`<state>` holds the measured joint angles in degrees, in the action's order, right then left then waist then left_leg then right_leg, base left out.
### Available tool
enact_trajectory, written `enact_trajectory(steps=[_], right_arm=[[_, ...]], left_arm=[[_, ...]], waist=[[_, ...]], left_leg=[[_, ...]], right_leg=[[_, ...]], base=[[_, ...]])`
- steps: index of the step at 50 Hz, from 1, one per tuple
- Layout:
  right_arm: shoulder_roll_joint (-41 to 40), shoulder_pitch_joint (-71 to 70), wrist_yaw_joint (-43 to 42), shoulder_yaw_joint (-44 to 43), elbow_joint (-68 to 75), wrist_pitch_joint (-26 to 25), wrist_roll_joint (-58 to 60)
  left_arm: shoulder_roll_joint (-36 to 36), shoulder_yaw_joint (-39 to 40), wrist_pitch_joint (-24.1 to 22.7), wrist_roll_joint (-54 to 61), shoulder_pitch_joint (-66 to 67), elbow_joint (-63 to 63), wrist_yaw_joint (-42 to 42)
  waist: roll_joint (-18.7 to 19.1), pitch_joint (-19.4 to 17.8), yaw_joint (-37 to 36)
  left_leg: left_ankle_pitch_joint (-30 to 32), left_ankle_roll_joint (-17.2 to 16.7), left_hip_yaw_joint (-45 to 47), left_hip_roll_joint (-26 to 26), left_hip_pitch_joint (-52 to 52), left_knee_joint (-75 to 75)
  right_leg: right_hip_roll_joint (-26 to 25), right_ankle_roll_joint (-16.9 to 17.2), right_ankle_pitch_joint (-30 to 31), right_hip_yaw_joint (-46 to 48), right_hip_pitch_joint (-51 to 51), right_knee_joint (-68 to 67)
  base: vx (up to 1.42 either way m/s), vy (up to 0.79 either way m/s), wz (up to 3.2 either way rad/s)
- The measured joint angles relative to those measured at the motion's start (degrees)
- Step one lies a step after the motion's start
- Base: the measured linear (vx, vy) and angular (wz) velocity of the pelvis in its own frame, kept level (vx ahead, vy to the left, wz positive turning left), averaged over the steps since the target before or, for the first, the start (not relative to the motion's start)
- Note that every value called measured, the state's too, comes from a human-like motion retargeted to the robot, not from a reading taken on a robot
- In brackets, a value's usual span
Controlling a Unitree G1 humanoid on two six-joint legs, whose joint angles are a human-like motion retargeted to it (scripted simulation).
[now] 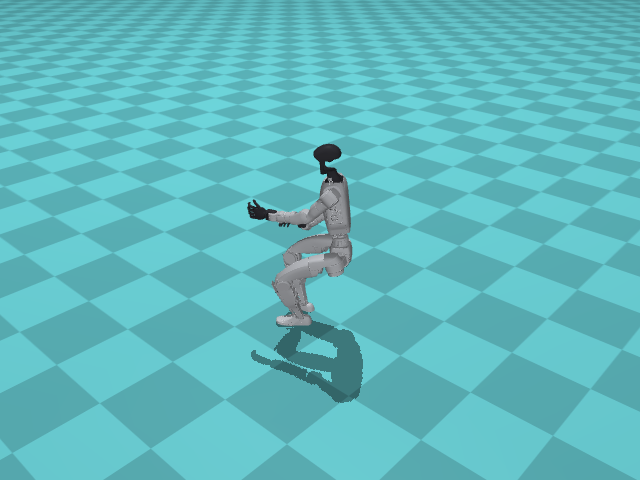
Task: Upper body actions
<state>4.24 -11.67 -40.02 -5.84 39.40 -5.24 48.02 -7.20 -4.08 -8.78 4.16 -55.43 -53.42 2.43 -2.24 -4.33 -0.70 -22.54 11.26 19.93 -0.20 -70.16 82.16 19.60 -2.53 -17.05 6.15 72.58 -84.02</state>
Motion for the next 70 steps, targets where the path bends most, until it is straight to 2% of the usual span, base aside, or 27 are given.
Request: enact_trajectory(steps=[11, 18, 25, 30, 39, 47, 53, 60, 70], right_arm=[[0.4, 0.7, -0.1, -0.7, 0.3, -0.1, -0.3], [0.7, 1.3, -0.2, -1.0, 0.5, -0.2, -0.4], [0.9, 1.8, -0.3, -1.7, 0.8, -0.4, -0.4], [1.3, 2.2, -0.3, -2.3, 1.1, -0.5, -0.5], [1.6, 2.4, -0.3, -3.3, 1.6, -0.5, -0.7], [1.4, 2.3, -0.2, -3.2, 1.8, -0.4, -0.5], [1.3, 2.4, -0.1, -3.1, 1.7, -0.4, -0.6], [1.1, 2.8, -0.2, -3.2, 1.5, -0.5, -0.7], [0.6, 3.0, -0.1, -2.8, 1.5, -0.5, -0.7]], left_arm=[[-1.4, -0.4, -0.7, 9.8, 1.9, 4.2, -5.9], [-0.4, -2.6, -1.1, 8.7, 4.6, 10.9, -3.7], [-0.9, -4.5, 0.9, 11.0, 9.7, 18.3, -3.2], [-0.2, -6.7, 0.7, 11.3, 14.7, 22.7, -3.6], [2.6, -12.3, -6.7, 13.4, 26.5, 25.9, -6.9], [7.8, -15.5, -13.3, 12.0, 37.2, 27.0, -12.1], [10.5, -16.6, -14.8, 12.4, 45.2, 27.8, -18.0], [11.0, -16.6, -18.4, 8.3, 52.5, 27.7, -18.3], [9.4, -15.2, -18.6, 7.6, 55.7, 22.8, -21.8]], waist=[[0.2, 0.6, -1.0], [0.4, 1.0, -1.8], [0.5, 1.6, -2.7], [0.7, 1.8, -3.6], [0.7, 1.9, -4.6], [0.5, 1.8, -4.4], [0.3, 2.0, -4.4], [0.0, 2.0, -4.6], [-0.3, 2.1, -4.3]], left_leg=[[0.1, 0.0, 0.1, -0.3, 0.2, -0.1], [0.1, 0.0, 0.1, -0.5, 0.4, -0.1], [0.1, 0.1, 0.0, -0.6, 0.6, -0.2], [0.2, 0.1, 0.0, -0.7, 0.8, -0.3], [0.3, 0.2, 0.0, -0.9, 1.1, -0.4], [0.2, 0.2, 0.0, -0.8, 1.2, -0.4], [0.2, 0.2, -0.1, -0.8, 1.1, -0.3], [0.3, 0.2, 0.0, -0.9, 1.1, -0.5], [0.2, 0.2, 0.0, -0.8, 1.4, -0.5]], right_leg=[[0.3, 0.1, -0.1, -0.1, -0.2, -0.1], [0.5, 0.1, -0.1, -0.1, -0.4, -0.1], [0.5, 0.2, -0.1, -0.2, -0.6, -0.1], [0.6, 0.2, 0.0, -0.2, -0.8, -0.1], [0.9, 0.2, 0.0, -0.2, -1.2, -0.1], [0.8, 0.3, 0.1, -0.1, -1.3, 0.0], [0.7, 0.3, 0.1, -0.1, -1.1, 0.0], [0.9, 0.2, 0.1, -0.1, -1.0, 0.0], [0.8, 0.3, 0.2, -0.2, -1.4, 0.1]], base=[[0.0, 0.0, 0.0], [0.0, 0.0, 0.0], [0.0, 0.0, 0.0], [0.0, 0.0, 0.0], [0.0, 0.0, 0.0], [0.0, 0.0, 0.0], [0.0, 0.0, 0.0], [0.0, 0.0, 0.0], [0.0, 0.0, 0.0]])
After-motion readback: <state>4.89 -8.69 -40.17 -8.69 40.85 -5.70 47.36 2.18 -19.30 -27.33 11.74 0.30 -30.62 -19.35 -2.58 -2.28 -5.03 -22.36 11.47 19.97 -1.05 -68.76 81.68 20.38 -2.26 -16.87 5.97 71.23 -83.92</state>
